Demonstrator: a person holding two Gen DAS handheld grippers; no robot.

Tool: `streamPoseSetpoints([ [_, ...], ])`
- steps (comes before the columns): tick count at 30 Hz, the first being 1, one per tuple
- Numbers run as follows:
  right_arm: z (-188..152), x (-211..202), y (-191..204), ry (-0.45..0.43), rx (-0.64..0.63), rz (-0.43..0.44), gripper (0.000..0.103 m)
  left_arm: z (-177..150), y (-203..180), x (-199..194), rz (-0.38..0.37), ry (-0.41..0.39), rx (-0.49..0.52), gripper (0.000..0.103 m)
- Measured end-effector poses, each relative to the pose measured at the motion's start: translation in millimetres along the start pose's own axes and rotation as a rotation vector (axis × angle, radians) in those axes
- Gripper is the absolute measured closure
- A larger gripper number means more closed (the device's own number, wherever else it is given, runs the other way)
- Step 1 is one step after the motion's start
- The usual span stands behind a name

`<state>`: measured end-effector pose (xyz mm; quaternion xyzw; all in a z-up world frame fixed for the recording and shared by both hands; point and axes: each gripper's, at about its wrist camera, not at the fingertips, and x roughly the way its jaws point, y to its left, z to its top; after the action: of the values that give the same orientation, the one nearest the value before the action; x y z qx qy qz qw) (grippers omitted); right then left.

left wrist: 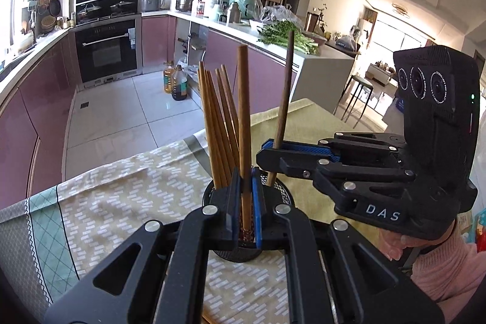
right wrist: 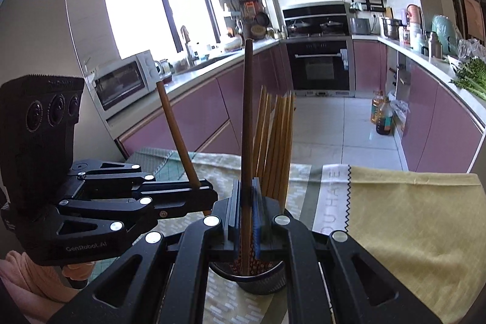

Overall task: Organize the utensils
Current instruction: 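Lower the left tool's chopstick into the mesh cup while the right tool inserts its own, then open both tools and move them back down to the last chopsticks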

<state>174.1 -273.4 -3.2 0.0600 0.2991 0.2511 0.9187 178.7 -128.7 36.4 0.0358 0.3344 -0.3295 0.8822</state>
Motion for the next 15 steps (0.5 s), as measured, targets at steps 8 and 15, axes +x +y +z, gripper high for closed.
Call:
streamPoseSetpoints([
  [8, 4.0, 11.8, -6.8, 0.014, 0.032, -0.025, 0.096, 3.2, 6.2, 20.4, 0.014, 0.028, -0.007, 0.095],
  [15, 4.2, 20.0, -9.2, 0.023, 0.043, -0.040, 0.095, -1.2, 6.0, 21.9, 0.022, 0.025, -0.007, 0.090],
])
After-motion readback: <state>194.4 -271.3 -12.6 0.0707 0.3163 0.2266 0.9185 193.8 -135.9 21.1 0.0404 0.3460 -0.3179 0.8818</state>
